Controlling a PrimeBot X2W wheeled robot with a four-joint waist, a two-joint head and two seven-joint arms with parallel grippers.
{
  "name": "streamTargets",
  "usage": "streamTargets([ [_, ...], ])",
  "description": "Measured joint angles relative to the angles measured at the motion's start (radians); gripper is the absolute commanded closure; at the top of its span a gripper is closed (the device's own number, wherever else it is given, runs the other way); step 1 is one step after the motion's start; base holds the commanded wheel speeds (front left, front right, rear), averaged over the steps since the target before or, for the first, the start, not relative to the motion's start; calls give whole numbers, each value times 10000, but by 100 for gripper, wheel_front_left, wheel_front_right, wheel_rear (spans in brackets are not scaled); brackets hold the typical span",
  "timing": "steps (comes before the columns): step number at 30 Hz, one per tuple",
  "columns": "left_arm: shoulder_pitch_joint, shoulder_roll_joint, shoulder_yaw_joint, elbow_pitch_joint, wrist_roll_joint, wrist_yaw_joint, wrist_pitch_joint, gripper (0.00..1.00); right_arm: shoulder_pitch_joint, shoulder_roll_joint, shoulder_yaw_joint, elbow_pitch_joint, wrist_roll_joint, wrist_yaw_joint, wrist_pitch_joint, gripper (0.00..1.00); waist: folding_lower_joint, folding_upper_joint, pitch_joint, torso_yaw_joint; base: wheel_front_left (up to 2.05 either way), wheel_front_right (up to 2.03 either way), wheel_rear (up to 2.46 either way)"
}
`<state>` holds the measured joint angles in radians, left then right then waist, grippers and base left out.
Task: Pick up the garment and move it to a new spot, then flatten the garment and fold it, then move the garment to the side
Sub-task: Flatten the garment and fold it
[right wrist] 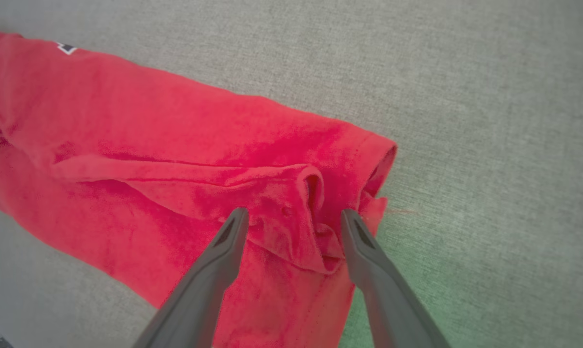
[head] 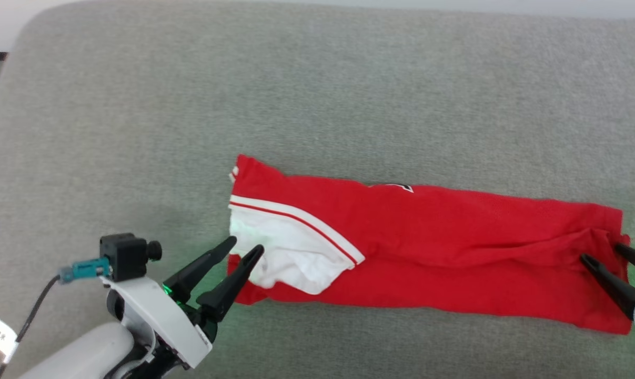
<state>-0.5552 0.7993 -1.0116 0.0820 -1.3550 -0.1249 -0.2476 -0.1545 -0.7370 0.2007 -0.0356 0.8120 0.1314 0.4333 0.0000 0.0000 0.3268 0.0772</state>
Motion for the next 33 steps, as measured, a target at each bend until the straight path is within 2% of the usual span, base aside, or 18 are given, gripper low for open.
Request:
streamTargets([
  [4,661,-456,798,309,286,121,-125,0,562,176,-681,127,357,0,192,0,0,0,-195,303,0,0,0],
  [11,2098,-1906,3505,1129,1908,159,-165,0,1386,351,-1808,403,581,0,1108,0,0,0,-344,828,0,0,0],
  [16,2782,-2865,5404,1411,3929,90,-167,0,1638,650,-2608,359,742,0,1948,0,0,0,-339,1039,0,0,0],
  [22,3198,-3988,7407,1150,7179,46,-167,0,1264,1271,-3254,510,458,0,2909,0,0,0,-280,1165,0,0,0],
  [25,3360,-4525,7992,901,8677,48,-167,0,972,1590,-3444,637,111,0,3248,0,0,0,-261,1240,0,0,0],
  [30,3568,-5281,8669,792,9789,8,-167,0,594,2174,-3618,667,-619,-4,3931,0,0,0,-217,1301,0,0,0],
  [31,3580,-5350,8717,802,9942,4,-167,0,575,2257,-3639,656,-765,-4,4017,53,0,0,-207,1303,0,0,0],
  [32,3589,-5417,8755,826,10053,0,-167,0,552,2337,-3639,625,-813,-8,4107,83,0,0,-195,1302,0,0,0],
  [33,3605,-5494,8801,838,10103,-6,-167,0,500,2395,-3632,594,-840,-12,4209,100,0,0,-185,1300,0,0,0],
])
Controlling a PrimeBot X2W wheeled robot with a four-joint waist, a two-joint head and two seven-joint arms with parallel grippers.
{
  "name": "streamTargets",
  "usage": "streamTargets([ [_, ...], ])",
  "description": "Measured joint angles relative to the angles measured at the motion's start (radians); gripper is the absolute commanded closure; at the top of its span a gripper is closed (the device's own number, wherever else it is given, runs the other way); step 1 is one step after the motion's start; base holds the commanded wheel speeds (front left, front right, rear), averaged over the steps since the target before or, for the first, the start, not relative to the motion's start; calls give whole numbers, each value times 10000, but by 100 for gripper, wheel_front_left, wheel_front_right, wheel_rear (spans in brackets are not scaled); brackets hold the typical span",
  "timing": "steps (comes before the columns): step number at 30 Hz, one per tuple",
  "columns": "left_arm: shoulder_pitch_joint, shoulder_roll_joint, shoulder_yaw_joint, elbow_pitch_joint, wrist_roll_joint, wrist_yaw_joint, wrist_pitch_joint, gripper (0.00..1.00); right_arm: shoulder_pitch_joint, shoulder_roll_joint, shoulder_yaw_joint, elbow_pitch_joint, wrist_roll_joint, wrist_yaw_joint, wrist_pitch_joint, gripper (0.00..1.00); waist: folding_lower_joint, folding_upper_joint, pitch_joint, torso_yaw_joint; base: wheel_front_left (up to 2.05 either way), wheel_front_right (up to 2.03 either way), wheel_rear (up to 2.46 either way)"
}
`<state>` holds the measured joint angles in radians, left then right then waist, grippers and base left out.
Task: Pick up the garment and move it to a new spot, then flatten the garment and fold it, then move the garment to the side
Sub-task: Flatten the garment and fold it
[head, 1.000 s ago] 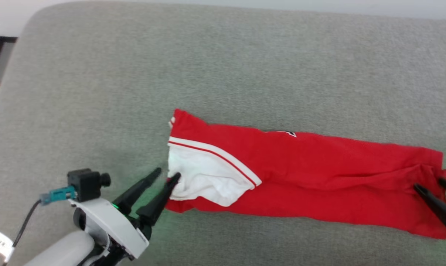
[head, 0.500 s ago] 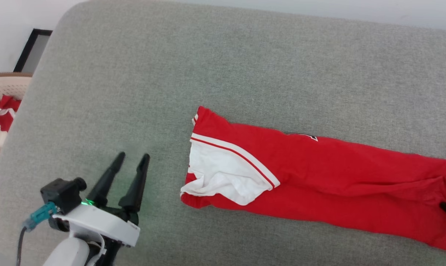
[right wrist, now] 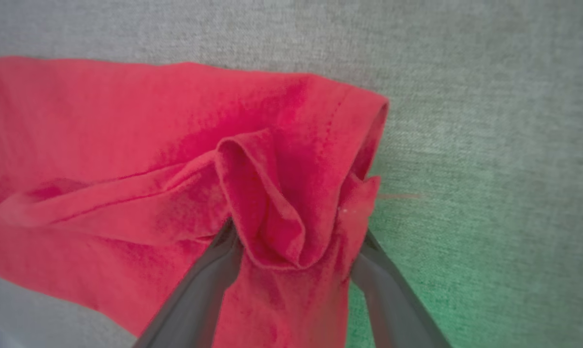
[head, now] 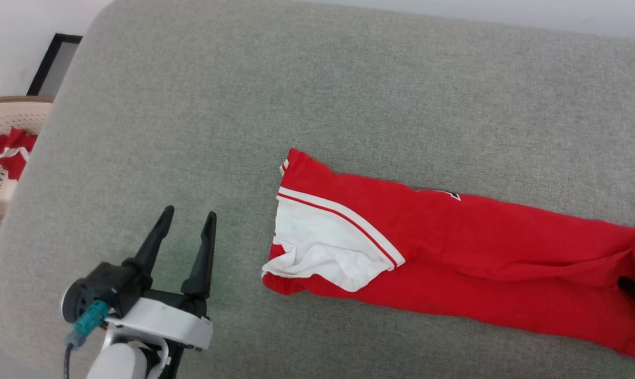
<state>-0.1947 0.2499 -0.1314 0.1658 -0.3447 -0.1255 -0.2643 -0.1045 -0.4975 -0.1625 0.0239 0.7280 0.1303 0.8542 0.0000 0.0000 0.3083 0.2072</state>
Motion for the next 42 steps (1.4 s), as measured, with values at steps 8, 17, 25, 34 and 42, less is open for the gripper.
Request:
streamTargets([
  [8,138,-205,240,-105,242,-36,0,0,-295,368,-105,-130,-48,13,38,100,0,0,52,-245,0,0,0],
  [17,251,-184,815,-828,566,-36,0,0,-1081,-155,-965,499,-150,12,-882,100,0,0,223,-944,0,0,0],
  [25,362,-307,1070,-1110,1012,-36,0,0,-1313,-1235,-2322,2173,-433,12,-1795,100,0,0,479,-1596,0,0,0],
  [34,360,-359,957,-765,1091,-38,0,0,-1530,-1565,-1908,2644,153,12,-2033,100,-1,0,440,-1819,0,0,0],
  [42,663,-631,842,-491,907,-38,0,0,-477,-1513,330,-460,1551,12,-1442,100,0,0,-27,-1687,0,0,0],
])
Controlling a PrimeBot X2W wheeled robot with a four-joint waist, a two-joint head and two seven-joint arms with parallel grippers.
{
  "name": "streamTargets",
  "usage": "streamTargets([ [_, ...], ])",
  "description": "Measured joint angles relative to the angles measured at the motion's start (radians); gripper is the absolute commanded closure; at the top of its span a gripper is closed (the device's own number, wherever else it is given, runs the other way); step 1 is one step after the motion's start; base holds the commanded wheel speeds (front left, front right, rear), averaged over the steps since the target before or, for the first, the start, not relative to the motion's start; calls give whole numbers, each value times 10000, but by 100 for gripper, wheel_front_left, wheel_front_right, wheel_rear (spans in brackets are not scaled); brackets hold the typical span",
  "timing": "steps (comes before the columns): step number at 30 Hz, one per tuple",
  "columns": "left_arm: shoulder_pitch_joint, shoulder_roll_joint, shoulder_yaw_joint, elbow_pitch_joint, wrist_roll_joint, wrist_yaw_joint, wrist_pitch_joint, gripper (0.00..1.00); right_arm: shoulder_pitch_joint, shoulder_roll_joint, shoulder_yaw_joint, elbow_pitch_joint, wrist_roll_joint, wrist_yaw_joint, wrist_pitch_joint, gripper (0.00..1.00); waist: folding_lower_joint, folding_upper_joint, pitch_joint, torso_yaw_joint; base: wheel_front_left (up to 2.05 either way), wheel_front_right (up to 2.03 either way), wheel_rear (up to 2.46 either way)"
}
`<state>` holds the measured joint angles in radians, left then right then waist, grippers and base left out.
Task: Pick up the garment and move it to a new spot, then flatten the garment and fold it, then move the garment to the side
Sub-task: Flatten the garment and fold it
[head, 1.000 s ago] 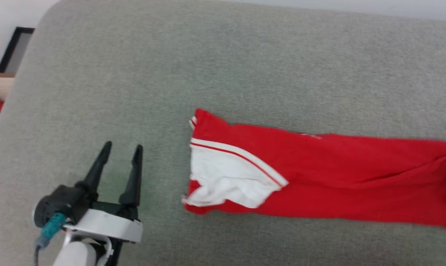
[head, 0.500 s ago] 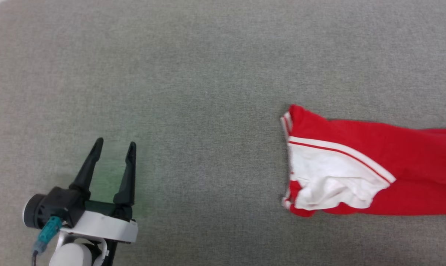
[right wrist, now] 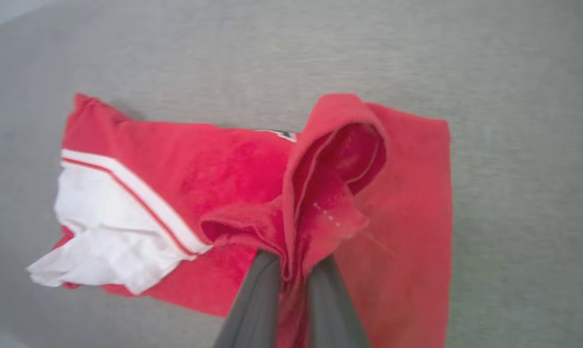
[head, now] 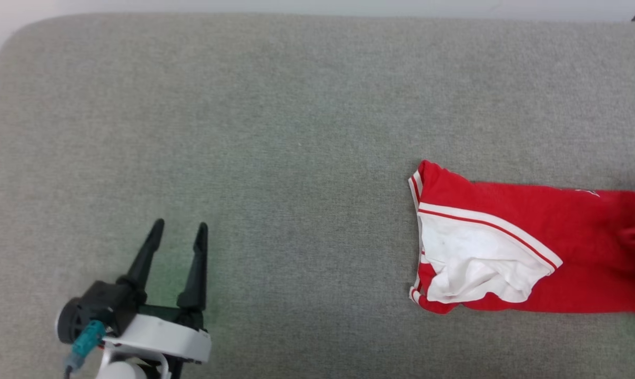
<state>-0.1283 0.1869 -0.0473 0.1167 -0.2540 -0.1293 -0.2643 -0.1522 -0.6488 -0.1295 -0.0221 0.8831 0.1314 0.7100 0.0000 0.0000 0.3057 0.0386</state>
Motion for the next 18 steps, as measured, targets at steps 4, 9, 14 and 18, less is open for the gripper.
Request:
streamTargets([
  [4,119,-215,-102,50,-63,0,0,0,93,33,999,-1498,190,-2,288,100,0,0,-200,201,0,0,0],
  [9,256,-366,-347,75,-215,0,2,0,-512,407,2520,-2201,117,0,652,100,0,0,-375,548,0,0,0],
  [14,291,-454,-523,102,-347,-13,2,0,-1426,750,3684,-1588,-288,-2,732,100,0,0,-458,952,0,0,0],
  [18,290,-502,-809,123,-370,-13,0,0,-1827,792,4349,-1016,-520,0,629,100,0,0,-468,1289,0,0,0],
])
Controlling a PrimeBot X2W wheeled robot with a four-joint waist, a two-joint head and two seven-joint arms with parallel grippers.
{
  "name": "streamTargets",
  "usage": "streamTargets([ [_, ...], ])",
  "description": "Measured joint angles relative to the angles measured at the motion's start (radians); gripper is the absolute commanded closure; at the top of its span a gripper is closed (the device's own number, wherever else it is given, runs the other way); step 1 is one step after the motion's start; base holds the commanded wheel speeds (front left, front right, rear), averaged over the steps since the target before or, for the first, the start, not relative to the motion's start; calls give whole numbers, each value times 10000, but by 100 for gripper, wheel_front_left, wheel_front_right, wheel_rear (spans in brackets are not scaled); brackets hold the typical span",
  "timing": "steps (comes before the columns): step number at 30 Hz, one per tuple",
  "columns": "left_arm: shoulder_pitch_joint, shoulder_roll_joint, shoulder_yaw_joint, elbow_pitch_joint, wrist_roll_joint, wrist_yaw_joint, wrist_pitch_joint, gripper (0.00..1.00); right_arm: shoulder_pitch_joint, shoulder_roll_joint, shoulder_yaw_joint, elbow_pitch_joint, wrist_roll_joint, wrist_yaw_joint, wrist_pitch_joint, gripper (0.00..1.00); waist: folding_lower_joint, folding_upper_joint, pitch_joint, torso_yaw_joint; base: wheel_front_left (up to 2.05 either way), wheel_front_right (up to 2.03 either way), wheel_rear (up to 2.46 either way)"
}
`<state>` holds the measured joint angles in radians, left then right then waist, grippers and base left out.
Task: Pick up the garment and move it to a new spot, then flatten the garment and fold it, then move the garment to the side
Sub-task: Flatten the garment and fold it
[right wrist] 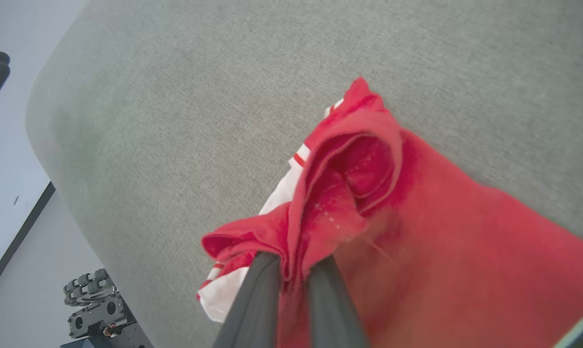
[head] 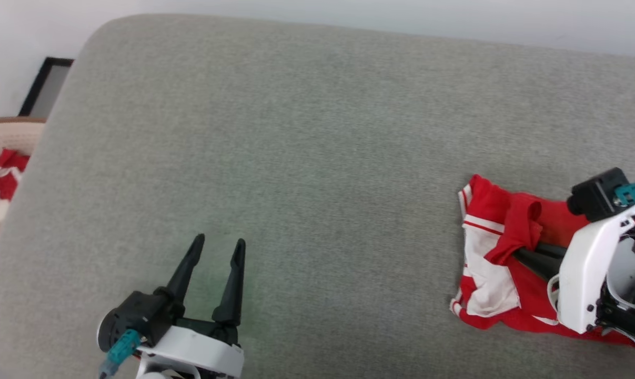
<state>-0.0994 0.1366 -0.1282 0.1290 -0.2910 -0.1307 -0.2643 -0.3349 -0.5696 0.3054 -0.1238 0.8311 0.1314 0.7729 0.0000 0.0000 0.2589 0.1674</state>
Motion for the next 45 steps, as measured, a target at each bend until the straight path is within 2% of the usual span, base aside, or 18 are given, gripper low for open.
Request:
streamTargets([
  [12,-193,-119,-314,192,-88,0,0,0,-729,230,1149,1515,-58,-2,-686,100,0,0,102,586,0,0,0],
  [13,-232,-119,-324,209,-100,0,0,0,-750,232,1218,1615,-58,-2,-792,93,0,0,94,594,0,0,0],
  [14,-248,-119,-326,222,-121,0,0,0,-779,242,1262,1714,-58,-2,-901,67,0,0,80,594,0,0,0],
  [16,-256,-111,-297,255,-159,0,0,0,-862,213,1415,1739,-69,-2,-1152,0,-1,0,55,570,0,0,0],
  [26,-260,90,-165,165,-201,0,0,0,-1356,-224,1484,1613,497,-2,-2514,0,0,0,-58,-108,0,0,0],
  [31,-458,236,-291,263,-261,0,0,0,-1505,-426,1638,1941,915,-2,-3638,0,0,0,-69,-635,0,0,0],
  [37,-746,410,-357,545,-345,0,0,0,-1453,-403,1710,3561,853,0,-5706,0,0,0,-95,-1266,0,0,0],
  [45,-893,596,-31,756,-512,0,0,0,-1406,261,1499,5659,-29,-2,-8592,0,-1,0,-225,-1967,0,0,0],
])
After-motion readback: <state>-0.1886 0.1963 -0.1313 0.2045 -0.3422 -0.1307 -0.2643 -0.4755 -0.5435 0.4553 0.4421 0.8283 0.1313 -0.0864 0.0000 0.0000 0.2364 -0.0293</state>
